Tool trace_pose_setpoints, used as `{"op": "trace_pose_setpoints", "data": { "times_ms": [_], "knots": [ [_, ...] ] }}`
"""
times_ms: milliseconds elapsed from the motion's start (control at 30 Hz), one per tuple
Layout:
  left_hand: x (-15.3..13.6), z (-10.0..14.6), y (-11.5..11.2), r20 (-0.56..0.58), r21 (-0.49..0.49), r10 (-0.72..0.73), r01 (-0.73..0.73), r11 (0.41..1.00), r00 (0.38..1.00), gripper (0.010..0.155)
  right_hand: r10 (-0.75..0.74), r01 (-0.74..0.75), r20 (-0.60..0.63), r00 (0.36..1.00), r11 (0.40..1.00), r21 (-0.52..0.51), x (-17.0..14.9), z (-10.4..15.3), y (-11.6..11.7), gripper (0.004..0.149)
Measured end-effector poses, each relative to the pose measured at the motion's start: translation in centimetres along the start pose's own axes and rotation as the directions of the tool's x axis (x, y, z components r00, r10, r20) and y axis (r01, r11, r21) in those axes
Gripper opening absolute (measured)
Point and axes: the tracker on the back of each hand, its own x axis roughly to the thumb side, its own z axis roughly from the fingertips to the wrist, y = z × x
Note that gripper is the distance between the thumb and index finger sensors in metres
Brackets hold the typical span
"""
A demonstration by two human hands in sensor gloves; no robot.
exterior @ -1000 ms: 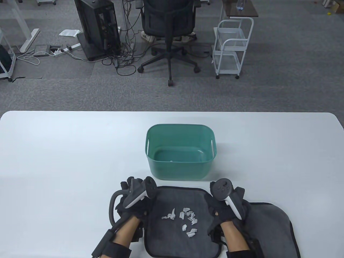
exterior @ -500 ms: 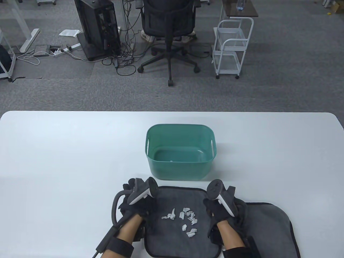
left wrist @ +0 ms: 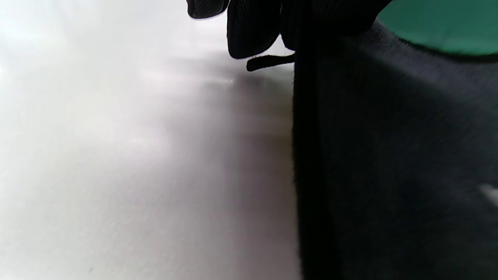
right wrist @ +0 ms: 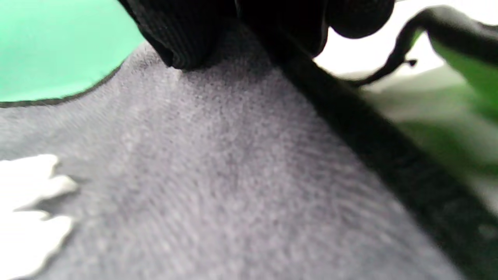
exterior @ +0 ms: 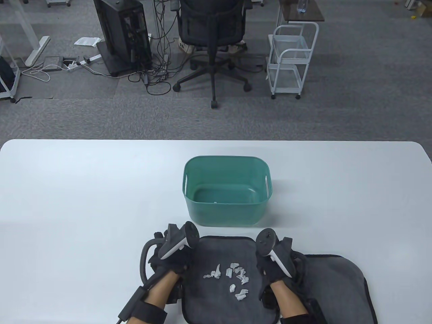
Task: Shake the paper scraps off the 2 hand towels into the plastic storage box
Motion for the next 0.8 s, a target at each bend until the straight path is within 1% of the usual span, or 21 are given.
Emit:
{"op": "trace_pose_setpoints", "data": {
  "times_ms": [133,233,300,400,533,633,733,800],
  "knots": [
    [0.5,1.5,1.5,0.075,0.059,0.071,-0.075,0.995,0.995,0.040,-0.015,0.019,0.052,0.999,0.998,-0.065,0.9,0.9,-1.1,0.040],
    [1.0,2.4,2.1,0.142,0.075,0.111,-0.123,0.990,0.984,0.041,0.019,-0.012,0.102,0.995,0.997,-0.071,1.7,1.5,-1.8,0.041],
    [1.4,2.8,2.3,0.176,0.076,0.120,-0.136,0.988,0.977,0.041,0.012,-0.002,0.132,0.991,0.997,-0.075,2.2,1.9,-2.0,0.041],
    [2.2,3.2,2.4,0.231,0.057,0.140,-0.157,0.986,0.963,0.041,-0.094,0.103,0.163,0.982,0.993,-0.049,2.7,2.4,-2.4,0.041],
    [3.0,3.5,2.4,0.301,0.006,0.203,-0.214,0.977,0.932,0.042,-0.191,0.197,0.190,0.963,0.980,-0.015,3.2,2.9,-3.1,0.041],
    [3.5,3.7,2.2,0.349,-0.037,0.246,-0.249,0.968,0.904,0.042,-0.291,0.286,0.177,0.940,0.957,0.052,3.4,3.0,-3.1,0.041],
    [4.0,3.9,2.0,0.396,-0.089,0.300,-0.289,0.953,0.868,0.043,-0.347,0.338,0.148,0.926,0.938,0.079,3.4,3.0,-2.9,0.041],
    [4.2,3.9,1.8,0.404,-0.119,0.338,-0.317,0.941,0.850,0.043,-0.388,0.377,0.132,0.912,0.921,0.100,3.4,3.0,-2.8,0.041]
  ]
}}
